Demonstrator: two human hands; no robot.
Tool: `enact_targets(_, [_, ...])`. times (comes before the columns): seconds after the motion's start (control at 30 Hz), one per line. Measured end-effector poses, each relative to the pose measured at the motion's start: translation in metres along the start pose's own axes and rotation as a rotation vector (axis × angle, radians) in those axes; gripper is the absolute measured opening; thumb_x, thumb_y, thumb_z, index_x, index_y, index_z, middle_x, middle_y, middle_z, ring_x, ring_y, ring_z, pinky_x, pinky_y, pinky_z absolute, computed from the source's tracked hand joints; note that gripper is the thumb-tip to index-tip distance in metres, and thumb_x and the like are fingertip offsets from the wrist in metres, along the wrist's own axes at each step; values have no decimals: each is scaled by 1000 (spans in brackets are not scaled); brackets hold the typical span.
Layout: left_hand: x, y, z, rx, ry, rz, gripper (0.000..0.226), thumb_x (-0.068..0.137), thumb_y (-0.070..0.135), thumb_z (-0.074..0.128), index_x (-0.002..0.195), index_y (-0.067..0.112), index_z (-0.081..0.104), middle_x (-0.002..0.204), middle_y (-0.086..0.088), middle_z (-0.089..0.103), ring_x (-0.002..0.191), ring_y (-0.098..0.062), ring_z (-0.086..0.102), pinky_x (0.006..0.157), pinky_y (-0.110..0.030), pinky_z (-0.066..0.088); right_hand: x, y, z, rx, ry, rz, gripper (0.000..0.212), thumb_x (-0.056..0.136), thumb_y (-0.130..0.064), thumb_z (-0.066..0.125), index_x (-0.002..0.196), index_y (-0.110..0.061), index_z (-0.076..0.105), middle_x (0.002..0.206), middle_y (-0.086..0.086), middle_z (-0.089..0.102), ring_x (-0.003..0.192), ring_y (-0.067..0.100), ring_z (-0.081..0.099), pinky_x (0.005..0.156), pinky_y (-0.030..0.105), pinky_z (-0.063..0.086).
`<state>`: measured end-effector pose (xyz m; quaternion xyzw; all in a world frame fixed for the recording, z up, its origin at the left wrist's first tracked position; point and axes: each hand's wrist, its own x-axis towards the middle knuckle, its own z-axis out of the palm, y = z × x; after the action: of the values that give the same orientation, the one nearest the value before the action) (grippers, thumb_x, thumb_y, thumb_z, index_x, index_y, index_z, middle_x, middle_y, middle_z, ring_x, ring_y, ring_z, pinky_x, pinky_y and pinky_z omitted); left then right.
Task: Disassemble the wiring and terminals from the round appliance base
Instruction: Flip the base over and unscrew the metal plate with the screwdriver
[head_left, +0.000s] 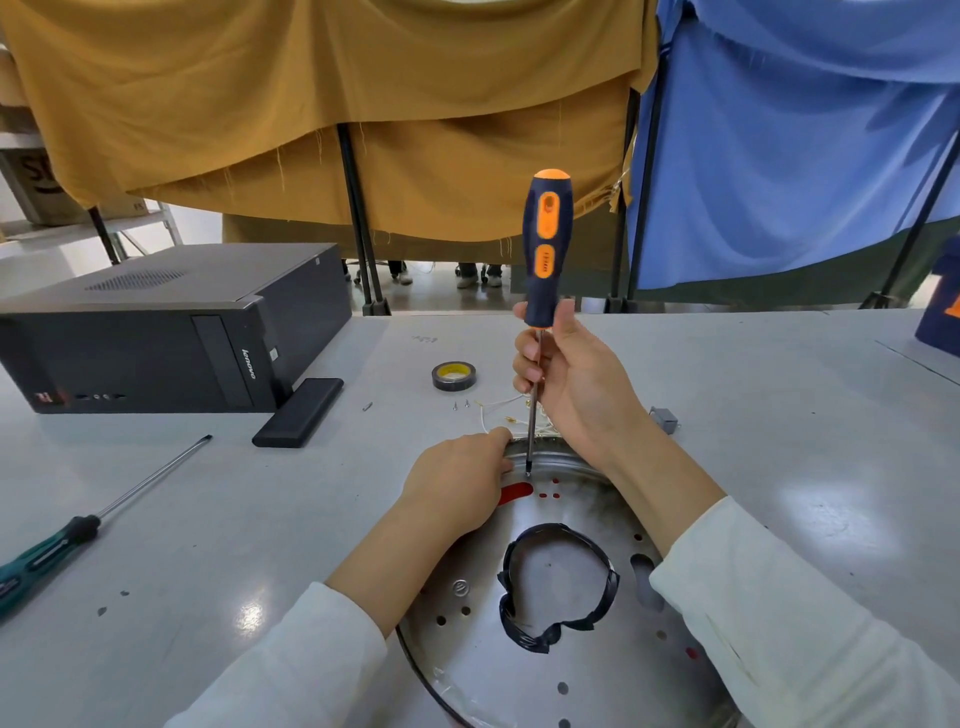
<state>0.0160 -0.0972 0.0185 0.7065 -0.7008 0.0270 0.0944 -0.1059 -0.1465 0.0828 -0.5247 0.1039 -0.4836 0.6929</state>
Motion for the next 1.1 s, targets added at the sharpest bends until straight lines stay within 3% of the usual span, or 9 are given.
enact_targets(0.13, [0,0,0,-1,-8,2,12,99,32,37,94,21,37,100,-7,62,86,-29,56,63,-33,33,1,0,0,9,15,7,44,99,-45,25,118,-14,50,64,-3,34,55,9,25,57,25,27])
enact_targets(0.27, [1,0,1,-17,-3,-4,16,98,36,38,96,20,40,99,-8,62,88,-31,56,62,-33,32,0,-2,-5,-3,83,-32,30,87,-40,51,109,-23,40,63,-5,36,55,8,28,55,24,27])
enact_targets(0.37, [1,-1,1,-17,2,-3,14,99,35,38,92,23,35,101,-8,62,88,-31,56,62,-32,31,1,-3,-7,33,57,-28,18,99,-32,39,109,-18,45,64,-3,39,54,9,31,56,25,30])
enact_targets(0.5, [0,-1,1,-17,1,5,21,97,40,39,96,19,40,101,-8,62,89,-32,56,62,-33,30,1,-3,-6,44,21,-5,42,103,-37,24,117,-10,52,67,-1,39,55,9,29,54,24,30])
enact_targets(0.6, [1,-1,1,-12,0,4,20,97,40,39,92,20,36,100,-8,62,88,-31,56,61,-33,30,0,-3,-5,24,46,-26,30,94,-45,40,114,-24,45,65,-5,37,54,8,26,54,23,25])
enact_targets(0.7, [0,-1,1,-14,-1,-4,19,97,38,40,91,21,35,99,-8,62,79,-29,52,60,-33,29,0,-4,-6,-8,128,-51,25,89,-31,56,107,-26,40,63,-6,39,55,9,28,51,22,29])
enact_targets(0.8, [0,0,-1,-8,-7,-2,23,96,41,40,90,20,35,98,-8,62,79,-29,51,60,-33,29,1,-3,-6,14,92,-46,13,99,-28,42,108,-19,44,66,-3,40,55,10,32,54,24,31])
enact_targets(0.93, [0,0,-1,-19,-11,-3,21,97,41,39,91,21,35,99,-9,62,84,-31,54,60,-33,29,0,-3,-4,12,45,-8,39,102,-37,26,121,-13,51,68,-3,38,56,8,29,55,23,29])
enact_targets(1.1, [0,-2,0,-23,-9,0,25,95,43,40,90,19,37,94,-8,62,75,-28,49,60,-33,30,-1,-4,-5,-34,139,-36,28,90,-37,51,110,-23,39,64,-4,33,56,8,24,54,24,23])
